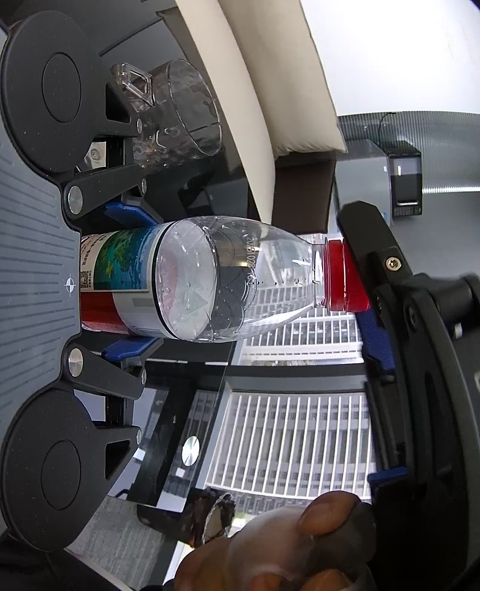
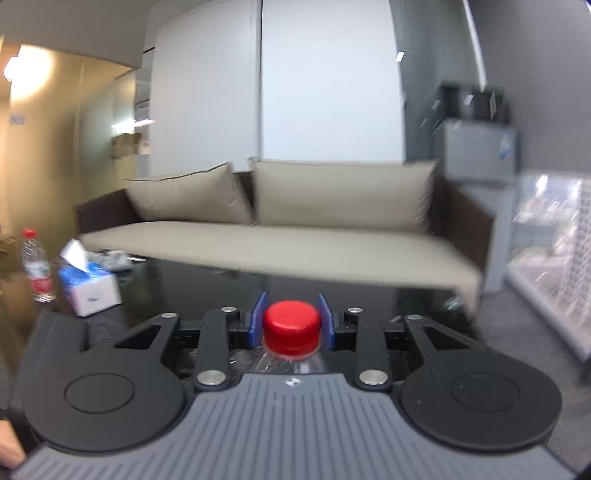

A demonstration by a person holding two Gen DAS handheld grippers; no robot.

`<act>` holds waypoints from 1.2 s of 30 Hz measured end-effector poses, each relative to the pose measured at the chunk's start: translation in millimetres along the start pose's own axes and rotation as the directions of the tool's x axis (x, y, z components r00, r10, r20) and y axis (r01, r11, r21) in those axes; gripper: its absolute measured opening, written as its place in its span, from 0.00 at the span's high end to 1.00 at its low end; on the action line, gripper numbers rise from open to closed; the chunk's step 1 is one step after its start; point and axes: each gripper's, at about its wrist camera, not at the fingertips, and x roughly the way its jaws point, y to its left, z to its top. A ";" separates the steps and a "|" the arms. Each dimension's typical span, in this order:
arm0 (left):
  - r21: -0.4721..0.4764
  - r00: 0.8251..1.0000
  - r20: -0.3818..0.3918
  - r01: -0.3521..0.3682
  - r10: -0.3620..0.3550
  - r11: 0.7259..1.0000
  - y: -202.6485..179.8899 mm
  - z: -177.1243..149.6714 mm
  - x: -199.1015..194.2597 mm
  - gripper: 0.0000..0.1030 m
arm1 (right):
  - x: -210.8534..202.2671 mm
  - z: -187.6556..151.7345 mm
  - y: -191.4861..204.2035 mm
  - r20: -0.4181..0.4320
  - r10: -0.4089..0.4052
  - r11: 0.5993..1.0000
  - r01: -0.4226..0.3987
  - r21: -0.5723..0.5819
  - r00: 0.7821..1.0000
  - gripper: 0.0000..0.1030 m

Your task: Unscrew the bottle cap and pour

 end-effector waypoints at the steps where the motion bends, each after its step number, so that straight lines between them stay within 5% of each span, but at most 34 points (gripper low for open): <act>1: 0.002 1.000 0.000 -0.001 0.001 1.000 -0.4 0.2 0.0 0.46 | -1.5 -1.2 3.1 0.008 -0.020 1.000 0.020 0.003 1.000 0.65; 9: 0.000 1.000 0.000 -0.001 0.001 1.000 -0.6 0.7 0.0 0.46 | -8.1 -7.1 22.0 0.049 -0.138 0.990 0.138 0.002 0.989 0.63; 19: 0.004 1.000 0.001 -0.001 0.000 1.000 -1.8 0.6 -0.7 0.46 | -9.0 -11.7 27.0 0.049 -0.128 0.991 0.130 -0.038 0.991 0.69; 36: 0.000 1.000 0.003 0.010 -0.010 1.000 -0.2 -0.7 -1.4 0.46 | -9.4 -6.9 -3.4 0.023 0.079 0.994 -0.077 -0.082 0.997 0.70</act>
